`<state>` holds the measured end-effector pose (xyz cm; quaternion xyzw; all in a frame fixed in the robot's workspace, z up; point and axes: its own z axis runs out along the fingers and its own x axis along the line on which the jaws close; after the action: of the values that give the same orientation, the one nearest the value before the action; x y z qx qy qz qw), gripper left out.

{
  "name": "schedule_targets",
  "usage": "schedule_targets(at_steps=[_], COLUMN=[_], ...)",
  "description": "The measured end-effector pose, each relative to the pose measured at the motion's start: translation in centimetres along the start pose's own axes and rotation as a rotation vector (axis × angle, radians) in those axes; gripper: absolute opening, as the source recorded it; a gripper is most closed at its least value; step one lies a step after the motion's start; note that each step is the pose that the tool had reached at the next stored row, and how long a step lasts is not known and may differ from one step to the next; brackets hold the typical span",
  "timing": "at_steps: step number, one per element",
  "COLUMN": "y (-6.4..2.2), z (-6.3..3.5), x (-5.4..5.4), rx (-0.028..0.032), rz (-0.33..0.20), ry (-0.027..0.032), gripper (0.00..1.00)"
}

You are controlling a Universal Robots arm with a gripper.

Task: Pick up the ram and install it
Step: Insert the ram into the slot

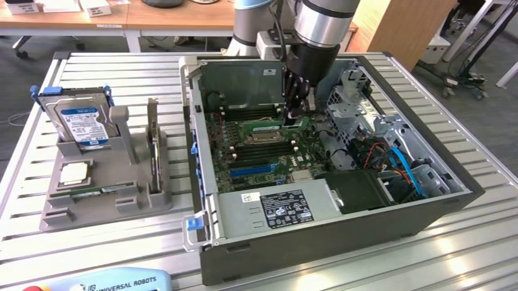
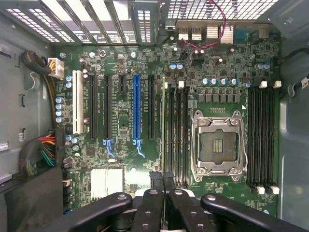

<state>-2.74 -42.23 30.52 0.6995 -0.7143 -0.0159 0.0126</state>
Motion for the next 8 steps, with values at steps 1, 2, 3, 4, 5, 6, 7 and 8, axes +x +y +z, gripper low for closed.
schedule_targets(at_steps=[1,2,3,4,5,6,7,8], y=[0.00,0.00,0.00,0.00,-0.01,0.00,0.00,0.00], z=[0.00,0.00,0.00,-0.01,0.00,0.00,0.00,0.00], x=[0.00,0.00,0.00,0.00,0.00,0.00,0.00,0.00], rx=[0.0000,-0.0001,-0.0001,-0.0001,-0.0001,-0.0001,-0.0001,-0.0001], rz=[0.000,0.000,0.000,0.000,0.000,0.000,0.000,0.000], ry=[-0.0001,0.0000,0.0000,0.0001,0.0000,0.0000,0.0000,-0.0001], gripper=[0.11,0.11,0.11,0.11,0.11,0.11,0.11,0.11])
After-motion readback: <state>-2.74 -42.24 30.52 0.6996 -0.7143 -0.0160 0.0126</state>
